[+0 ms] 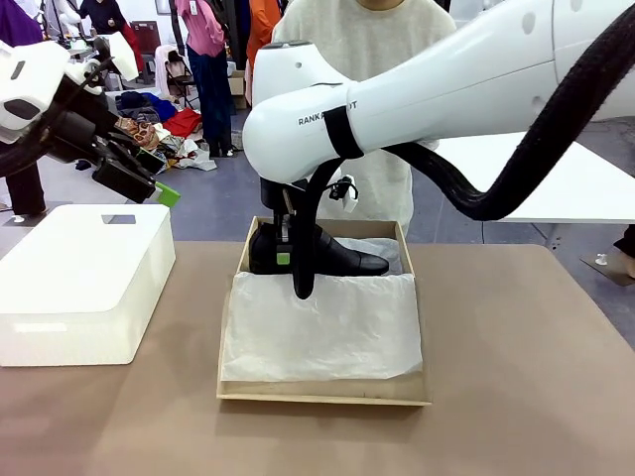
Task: Pack the shoes into the box.
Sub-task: Place the other shoe of the Shoes into the Shoes Box, then close the Shoes Box.
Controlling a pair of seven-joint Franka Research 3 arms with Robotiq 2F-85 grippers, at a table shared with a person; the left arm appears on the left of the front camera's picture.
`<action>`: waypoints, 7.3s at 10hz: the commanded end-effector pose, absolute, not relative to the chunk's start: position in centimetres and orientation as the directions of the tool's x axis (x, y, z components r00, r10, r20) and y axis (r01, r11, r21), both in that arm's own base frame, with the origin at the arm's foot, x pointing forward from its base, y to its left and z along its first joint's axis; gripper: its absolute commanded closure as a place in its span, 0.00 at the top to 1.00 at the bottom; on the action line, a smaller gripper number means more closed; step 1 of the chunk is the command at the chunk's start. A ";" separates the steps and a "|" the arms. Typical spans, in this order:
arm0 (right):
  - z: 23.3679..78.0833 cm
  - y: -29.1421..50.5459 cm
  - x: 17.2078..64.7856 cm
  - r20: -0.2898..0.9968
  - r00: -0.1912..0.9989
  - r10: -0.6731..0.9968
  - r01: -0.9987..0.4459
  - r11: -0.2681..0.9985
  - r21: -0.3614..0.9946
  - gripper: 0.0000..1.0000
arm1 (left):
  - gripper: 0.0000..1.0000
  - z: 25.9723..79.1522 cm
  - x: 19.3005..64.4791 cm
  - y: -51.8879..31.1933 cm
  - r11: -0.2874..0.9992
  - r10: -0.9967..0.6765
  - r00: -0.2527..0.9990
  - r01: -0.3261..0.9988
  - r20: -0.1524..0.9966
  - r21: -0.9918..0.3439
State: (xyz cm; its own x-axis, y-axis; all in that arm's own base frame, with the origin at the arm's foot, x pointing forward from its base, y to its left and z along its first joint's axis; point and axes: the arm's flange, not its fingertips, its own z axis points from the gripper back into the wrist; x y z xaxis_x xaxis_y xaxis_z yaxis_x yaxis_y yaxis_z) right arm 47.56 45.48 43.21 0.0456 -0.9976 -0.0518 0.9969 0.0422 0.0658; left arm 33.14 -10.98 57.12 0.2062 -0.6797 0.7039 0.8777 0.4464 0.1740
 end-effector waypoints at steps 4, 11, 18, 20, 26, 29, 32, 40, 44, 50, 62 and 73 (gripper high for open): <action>41.7 45.7 48.3 -0.025 -0.049 -0.998 0.996 -0.051 0.078 0.00 | 1.00 57.2 33.1 -11.0 0.441 -0.676 0.202 0.882 0.709 0.169; 44.2 44.4 48.5 -0.045 -0.066 -0.997 0.996 -0.068 0.050 0.91 | 1.00 57.2 33.1 -11.0 0.441 -0.676 0.202 0.882 0.709 0.169; 48.9 41.7 47.1 -0.038 -0.028 -0.999 0.996 -0.031 0.085 1.00 | 1.00 57.2 33.1 -11.0 0.441 -0.676 0.202 0.882 0.709 0.169; 48.7 42.9 47.8 -0.033 -0.044 -0.998 0.995 -0.047 0.088 1.00 | 1.00 57.2 33.1 -11.0 0.441 -0.676 0.202 0.882 0.709 0.169; 51.0 37.9 46.0 0.058 0.293 -0.954 0.943 0.299 0.149 1.00 | 1.00 57.2 33.1 -11.0 0.441 -0.676 0.202 0.882 0.709 0.169; 52.0 31.9 45.6 0.161 0.586 -0.794 0.794 0.602 0.081 1.00 | 1.00 57.2 33.1 -11.0 0.441 -0.676 0.202 0.882 0.709 0.169; 50.9 25.6 44.9 0.215 0.855 -0.472 0.493 0.868 -0.055 1.00 | 1.00 57.2 33.1 -11.0 0.441 -0.676 0.202 0.882 0.709 0.169; 50.2 24.7 45.2 0.168 0.891 -0.421 0.441 0.891 -0.106 1.00 | 1.00 57.2 33.1 -11.0 0.441 -0.676 0.202 0.882 0.709 0.169; 50.7 22.3 44.7 0.181 0.973 -0.142 0.158 0.985 -0.073 1.00 | 1.00 57.2 33.1 -11.0 0.441 -0.676 0.202 0.882 0.709 0.169; 50.1 13.9 45.9 0.238 0.934 0.265 -0.304 0.942 0.144 1.00 | 1.00 57.2 33.1 -11.0 0.441 -0.676 0.202 0.882 0.709 0.169; 49.2 9.5 47.8 0.361 0.768 0.529 -0.601 0.791 0.120 0.00 | 1.00 57.2 33.1 -11.0 0.441 -0.676 0.202 0.882 0.709 0.169; 49.4 8.8 47.8 0.340 0.722 0.603 -0.672 0.728 0.135 0.00 | 1.00 57.2 33.1 -11.0 0.441 -0.676 0.202 0.882 0.709 0.169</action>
